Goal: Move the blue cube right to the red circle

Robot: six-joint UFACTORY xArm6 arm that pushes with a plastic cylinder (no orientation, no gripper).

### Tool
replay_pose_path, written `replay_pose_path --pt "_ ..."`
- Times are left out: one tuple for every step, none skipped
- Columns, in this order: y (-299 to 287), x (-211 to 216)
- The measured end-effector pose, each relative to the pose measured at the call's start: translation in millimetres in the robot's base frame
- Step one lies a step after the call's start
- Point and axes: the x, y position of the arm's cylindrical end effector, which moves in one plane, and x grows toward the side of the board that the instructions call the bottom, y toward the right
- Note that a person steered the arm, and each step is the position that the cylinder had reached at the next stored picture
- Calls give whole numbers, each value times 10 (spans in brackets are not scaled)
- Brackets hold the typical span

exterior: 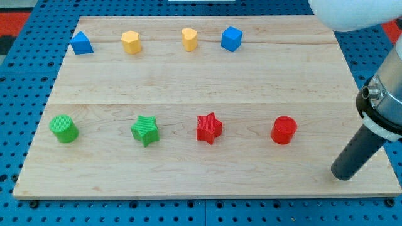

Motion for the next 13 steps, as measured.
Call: replay_pose_path --pt "-76 0" --pt "-125 27" --pt "-221 43" --pt "-286 43" --pt "-202 -477" --pt "211 -1338" --pt "296 -1520" --pt "296 -1519" --pt "370 -1331" --pt "369 -850" --pt "410 -828" --pt "410 -827" --pt "408 -821"
